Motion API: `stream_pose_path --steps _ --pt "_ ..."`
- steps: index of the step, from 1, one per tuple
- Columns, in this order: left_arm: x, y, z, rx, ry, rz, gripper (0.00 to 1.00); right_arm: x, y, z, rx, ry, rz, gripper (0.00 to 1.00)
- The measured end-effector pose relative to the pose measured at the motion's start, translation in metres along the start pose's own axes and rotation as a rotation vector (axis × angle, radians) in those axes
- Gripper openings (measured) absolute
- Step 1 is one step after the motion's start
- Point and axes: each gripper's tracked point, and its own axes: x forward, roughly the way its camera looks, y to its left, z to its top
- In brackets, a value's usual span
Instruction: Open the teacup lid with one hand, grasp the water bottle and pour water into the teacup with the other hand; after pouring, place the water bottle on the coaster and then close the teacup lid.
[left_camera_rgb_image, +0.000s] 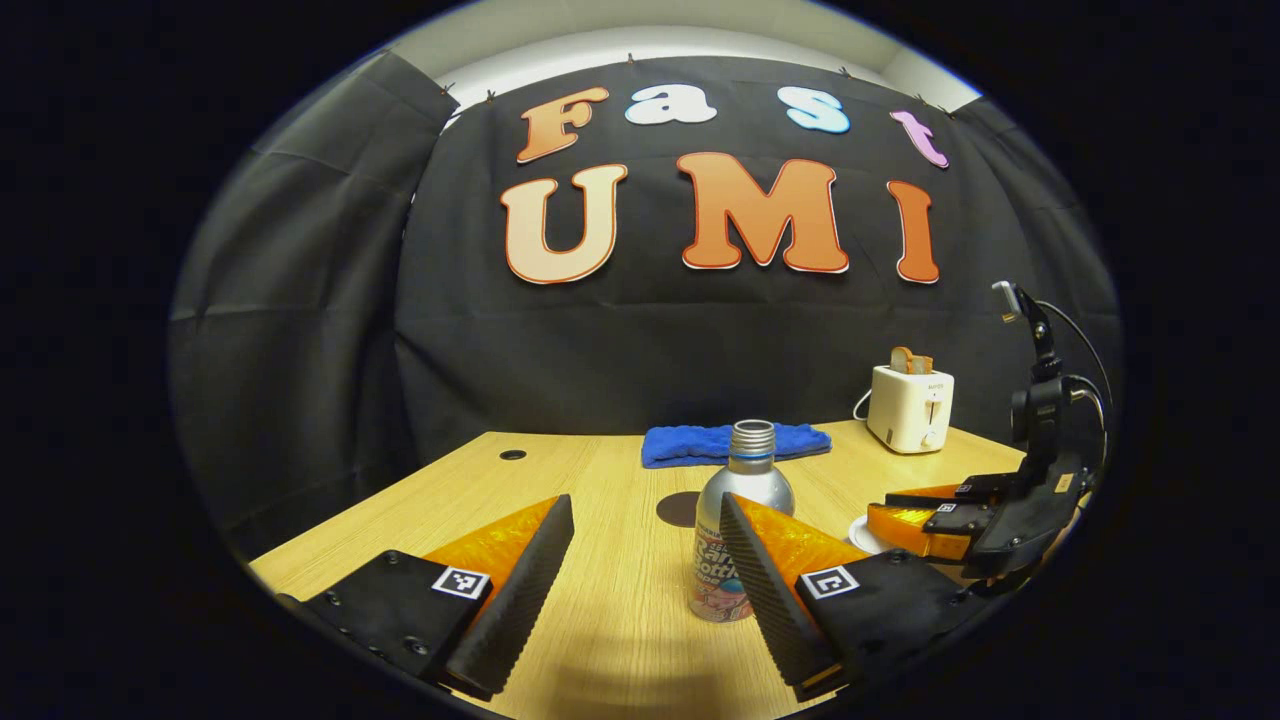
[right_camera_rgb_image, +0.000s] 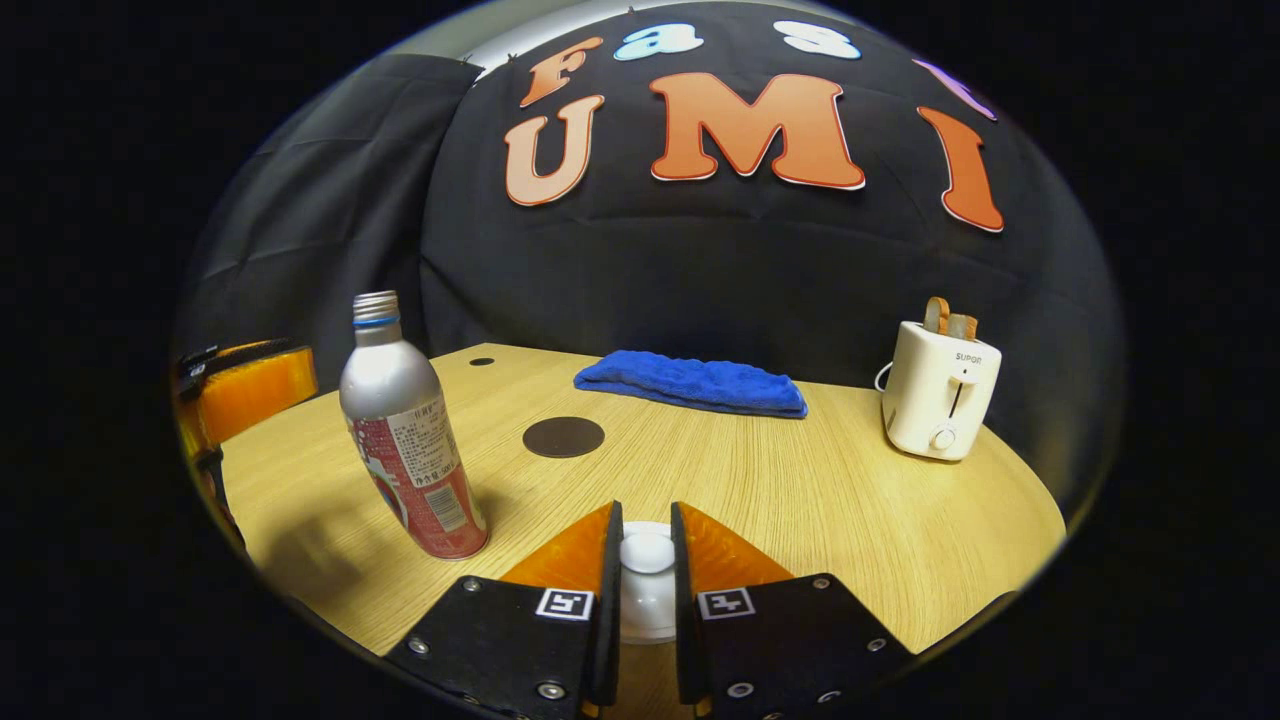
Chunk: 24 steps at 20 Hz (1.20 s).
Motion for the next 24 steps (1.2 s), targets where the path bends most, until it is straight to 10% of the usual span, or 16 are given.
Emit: stream_pose_path --steps 24 --pt "0.063 -0.063 -0.075 -0.025 0.192 -0.151 0.97 -0.06 -0.072 0.027 0.063 -0.097 -0.1 0.23"
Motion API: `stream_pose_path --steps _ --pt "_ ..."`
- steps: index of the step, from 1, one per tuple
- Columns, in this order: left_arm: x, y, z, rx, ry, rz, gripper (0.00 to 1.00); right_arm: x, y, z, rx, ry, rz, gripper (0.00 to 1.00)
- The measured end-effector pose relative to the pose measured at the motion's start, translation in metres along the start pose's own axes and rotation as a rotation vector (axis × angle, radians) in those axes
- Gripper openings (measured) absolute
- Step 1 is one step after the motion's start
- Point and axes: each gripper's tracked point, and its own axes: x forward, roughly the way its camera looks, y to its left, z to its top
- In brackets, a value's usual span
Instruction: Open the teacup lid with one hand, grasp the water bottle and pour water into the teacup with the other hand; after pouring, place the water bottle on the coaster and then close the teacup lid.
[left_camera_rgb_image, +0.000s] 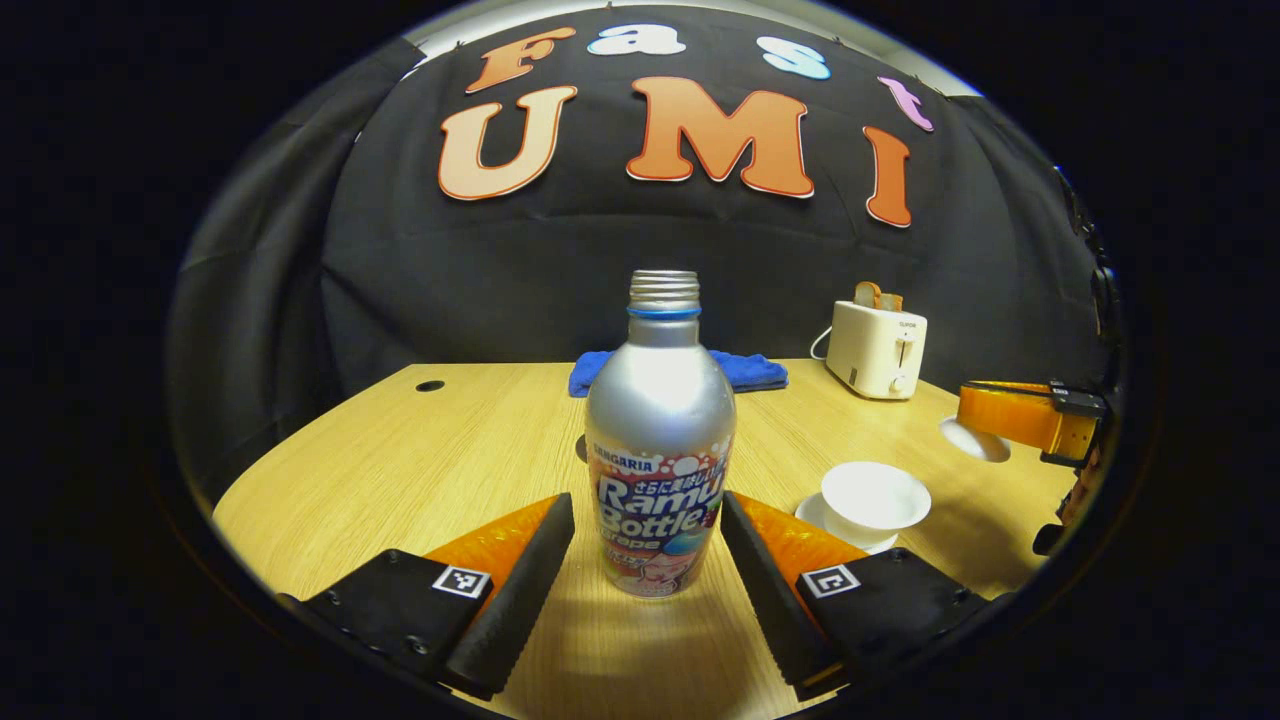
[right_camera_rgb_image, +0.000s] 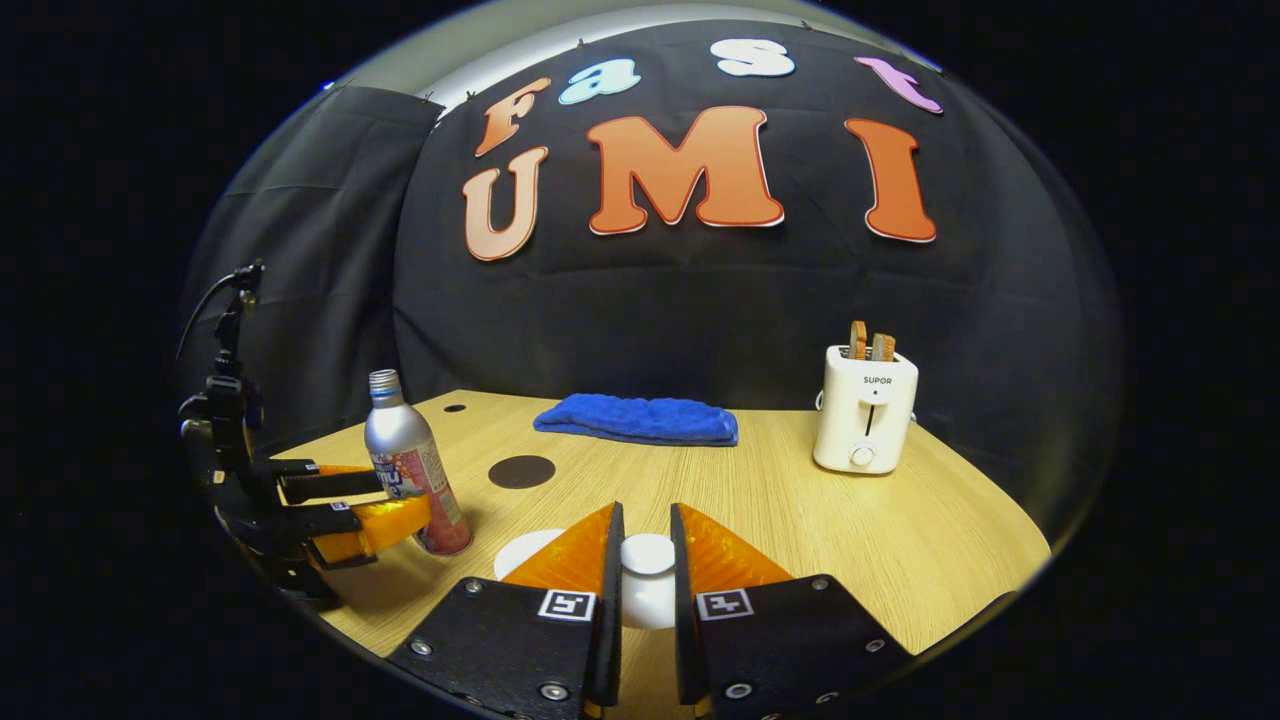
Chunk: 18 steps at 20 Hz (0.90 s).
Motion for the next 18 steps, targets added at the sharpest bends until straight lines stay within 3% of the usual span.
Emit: stream_pose_path --steps 3,4,6,9,14,15,16,18 --pt "0.017 0.0 -0.002 -0.014 0.014 0.005 0.94 -0.003 -0.008 -0.001 0.0 0.0 -0.021 0.22" --pt "0.022 0.0 -0.003 -0.011 0.017 0.006 1.0 -0.003 -0.01 -0.001 -0.001 0.002 -0.025 0.23" --pt "0.022 0.0 -0.004 -0.016 0.021 0.003 0.98 -0.005 -0.015 -0.002 -0.006 0.003 -0.039 0.23" --pt "0.023 0.003 -0.002 0.022 0.025 0.015 0.83 -0.006 -0.021 -0.002 -0.001 0.002 -0.048 0.23" --pt "0.016 0.022 0.021 0.285 -0.001 0.112 0.86 -0.009 -0.03 -0.001 0.013 -0.01 -0.063 0.23" --pt "0.014 0.027 0.02 0.344 -0.002 0.137 0.82 -0.01 -0.033 -0.002 0.015 -0.009 -0.068 0.23" --pt "0.012 0.031 0.027 0.436 -0.016 0.169 0.86 -0.011 -0.036 -0.002 0.02 -0.01 -0.076 0.22" --pt "0.014 0.028 0.037 0.544 -0.027 0.191 0.82 -0.013 -0.042 -0.003 0.034 -0.014 -0.082 0.23"
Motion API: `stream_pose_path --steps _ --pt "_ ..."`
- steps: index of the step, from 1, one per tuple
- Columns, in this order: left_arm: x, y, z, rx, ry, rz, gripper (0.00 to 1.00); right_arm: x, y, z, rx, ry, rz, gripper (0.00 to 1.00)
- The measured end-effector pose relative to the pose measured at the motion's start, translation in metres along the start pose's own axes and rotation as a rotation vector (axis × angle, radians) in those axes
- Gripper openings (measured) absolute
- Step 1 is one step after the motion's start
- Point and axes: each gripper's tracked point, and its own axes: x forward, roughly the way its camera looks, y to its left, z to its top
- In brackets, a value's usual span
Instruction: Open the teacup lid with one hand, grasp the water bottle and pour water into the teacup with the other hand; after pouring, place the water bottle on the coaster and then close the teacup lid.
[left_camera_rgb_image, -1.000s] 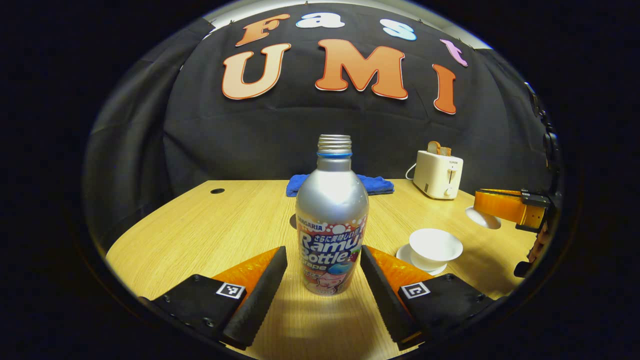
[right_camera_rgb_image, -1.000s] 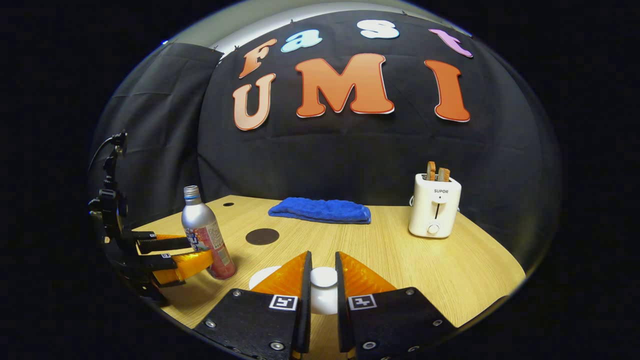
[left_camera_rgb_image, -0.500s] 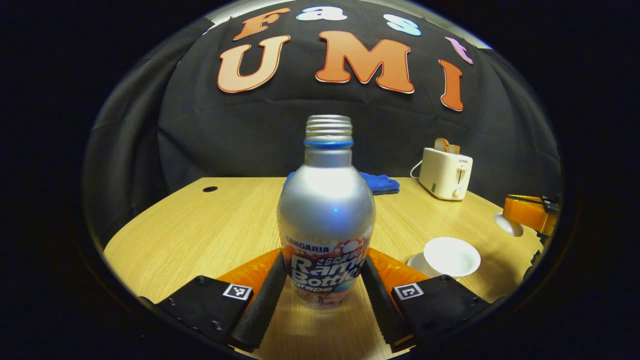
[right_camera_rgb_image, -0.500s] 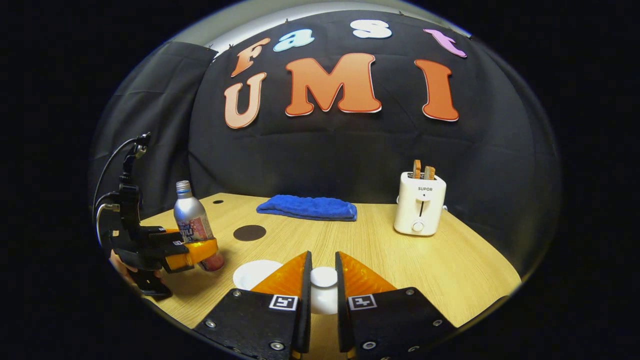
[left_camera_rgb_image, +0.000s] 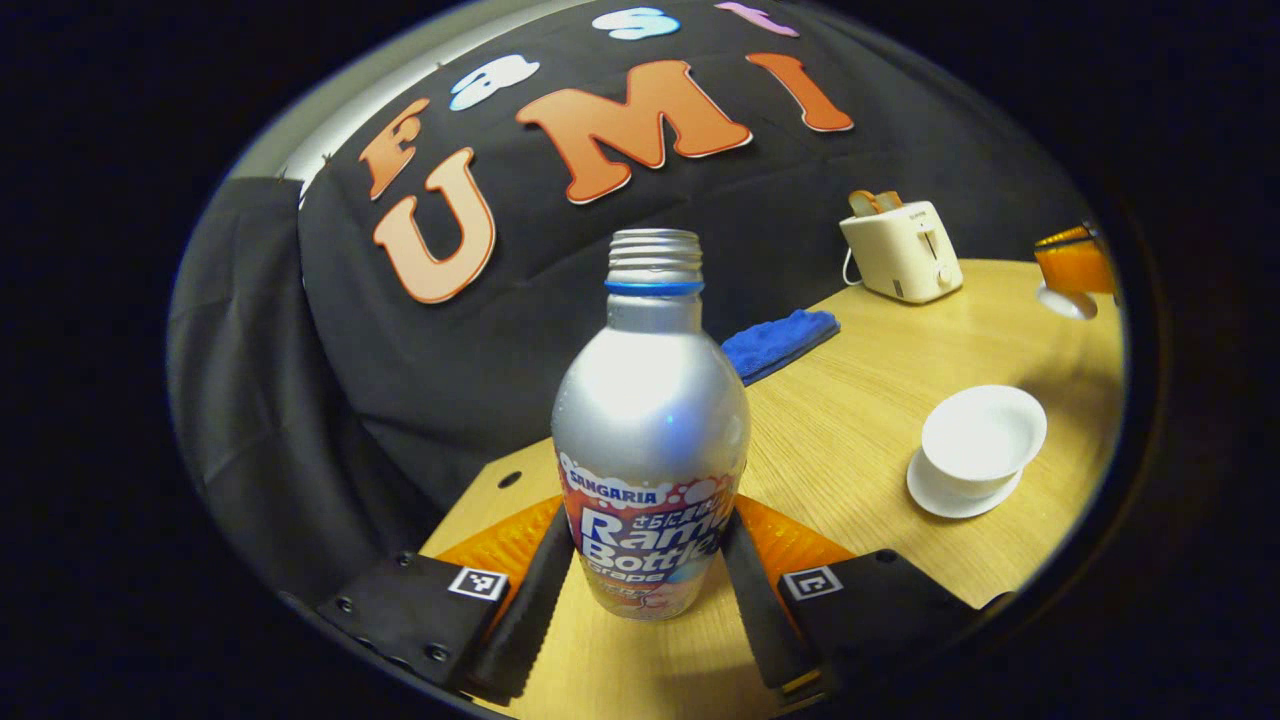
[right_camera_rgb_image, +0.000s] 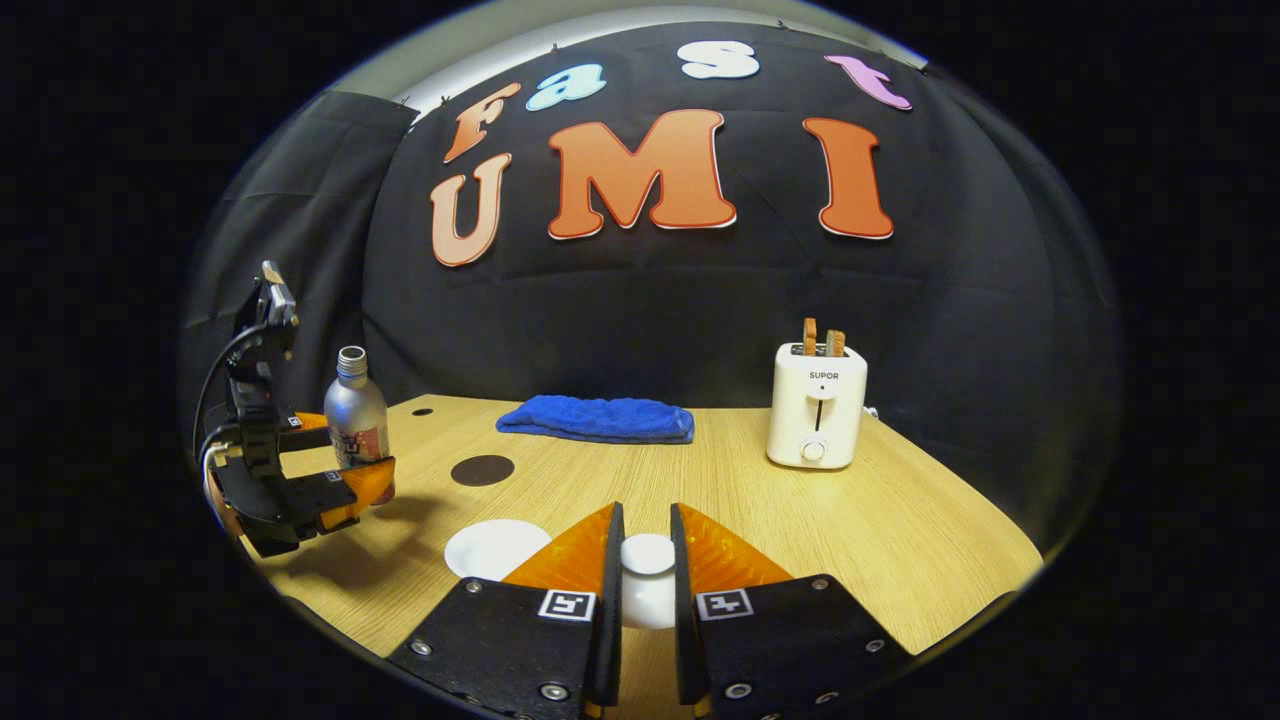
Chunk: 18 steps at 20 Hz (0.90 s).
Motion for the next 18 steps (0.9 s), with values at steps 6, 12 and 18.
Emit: stream_pose_path --steps 6,12,18 --pt "-0.003 0.003 0.014 0.318 -0.068 0.07 0.81 -0.004 -0.019 -0.004 0.025 0.004 -0.02 0.23" --pt "-0.001 -0.006 0.039 0.592 -0.146 0.102 0.87 -0.009 -0.039 -0.003 0.046 0.009 -0.052 0.22" --pt "0.008 -0.009 0.049 0.859 -0.175 0.1 0.83 -0.014 -0.054 -0.005 0.057 0.007 -0.085 0.22"
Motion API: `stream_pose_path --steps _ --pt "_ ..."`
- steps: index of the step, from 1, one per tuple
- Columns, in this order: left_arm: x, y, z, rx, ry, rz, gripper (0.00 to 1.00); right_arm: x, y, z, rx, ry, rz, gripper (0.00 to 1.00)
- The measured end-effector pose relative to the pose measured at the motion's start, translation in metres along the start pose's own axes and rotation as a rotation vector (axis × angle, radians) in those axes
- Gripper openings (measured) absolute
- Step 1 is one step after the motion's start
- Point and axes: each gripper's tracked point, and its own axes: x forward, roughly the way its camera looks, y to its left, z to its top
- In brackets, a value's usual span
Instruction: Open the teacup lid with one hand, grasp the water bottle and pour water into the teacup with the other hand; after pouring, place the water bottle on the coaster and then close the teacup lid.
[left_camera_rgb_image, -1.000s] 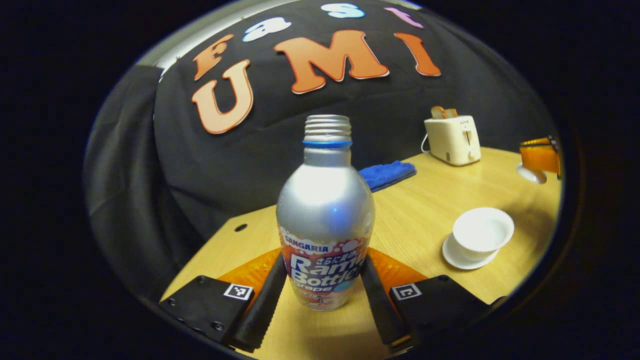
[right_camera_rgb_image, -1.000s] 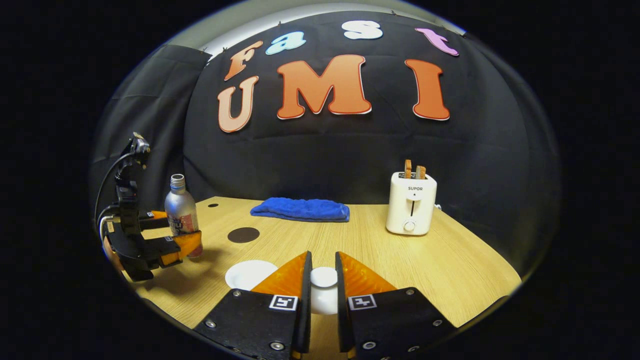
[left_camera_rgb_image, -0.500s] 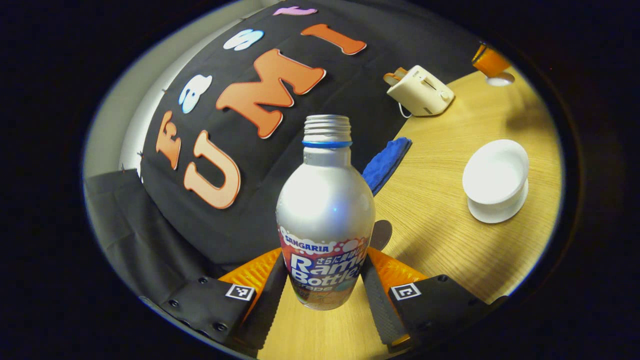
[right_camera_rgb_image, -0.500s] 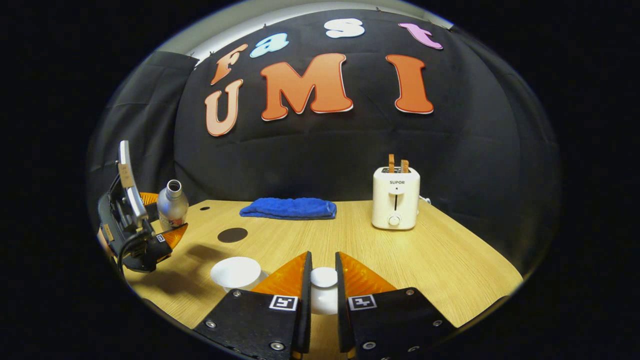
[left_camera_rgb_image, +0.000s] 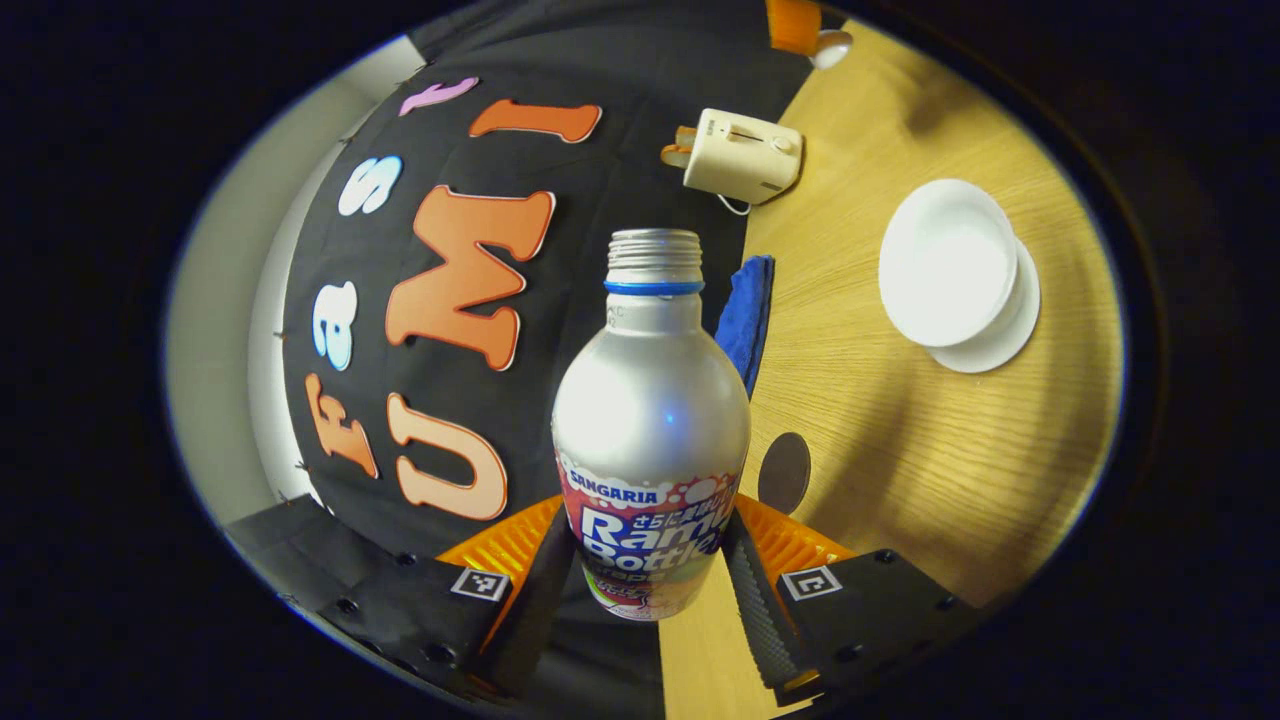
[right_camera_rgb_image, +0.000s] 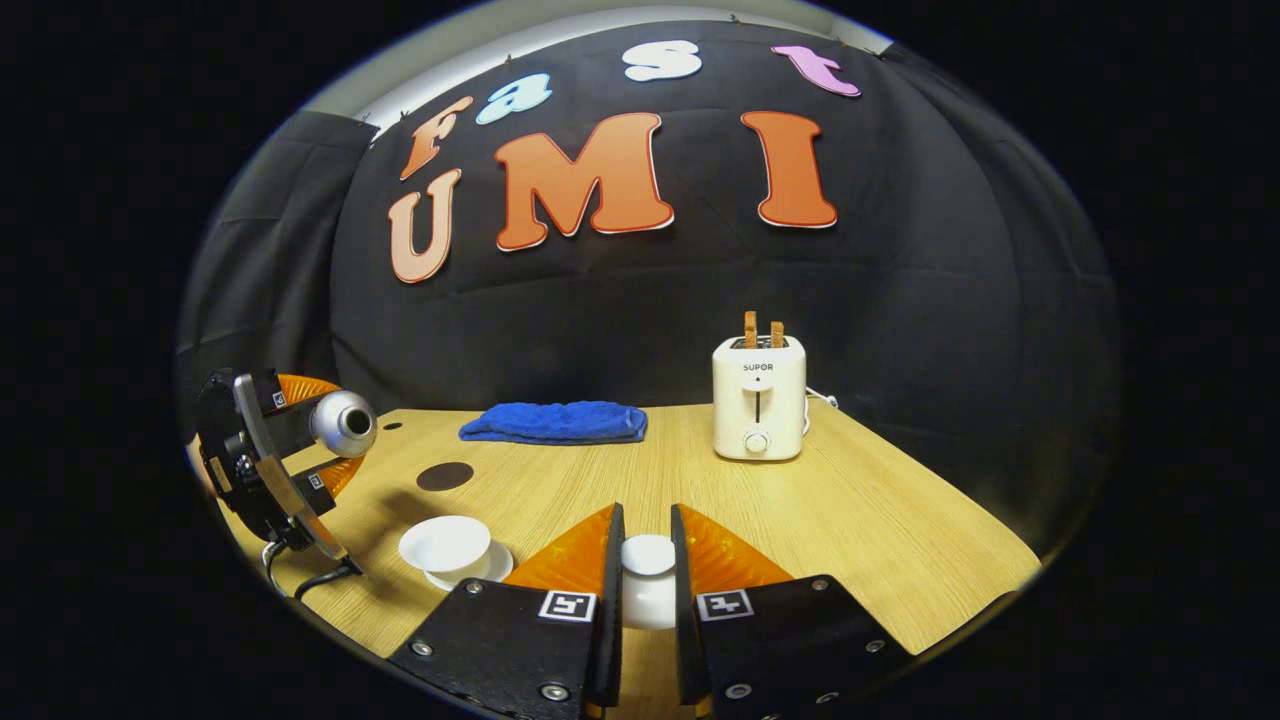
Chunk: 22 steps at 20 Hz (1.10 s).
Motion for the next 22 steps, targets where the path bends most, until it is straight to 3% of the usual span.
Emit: stream_pose_path --steps 7,9,12,13,14,19,22 --pt "0.01 -0.003 0.009 0.22 -0.031 -0.013 0.8 -0.004 0.0 0.001 -0.005 -0.005 0.006 0.22" --pt "0.013 -0.004 0.01 0.259 -0.033 -0.023 0.84 -0.004 0.002 0.001 -0.01 -0.006 0.01 0.22" --pt "0.012 0.0 0.015 0.343 -0.05 -0.02 0.81 -0.005 0.004 -0.001 -0.018 -0.003 0.016 0.23" --pt "0.013 0.004 0.017 0.367 -0.057 -0.016 0.87 -0.004 0.005 0.0 -0.018 -0.005 0.016 0.23" --pt "0.013 0.009 0.02 0.397 -0.065 -0.008 0.84 -0.004 0.005 0.0 -0.019 -0.006 0.021 0.23" --pt "0.012 0.02 0.025 0.505 -0.071 0.012 0.87 -0.003 0.011 -0.006 -0.03 0.006 0.041 0.23" --pt "0.013 0.028 0.027 0.547 -0.067 0.027 0.84 -0.003 0.012 -0.004 -0.033 -0.001 0.047 0.23"
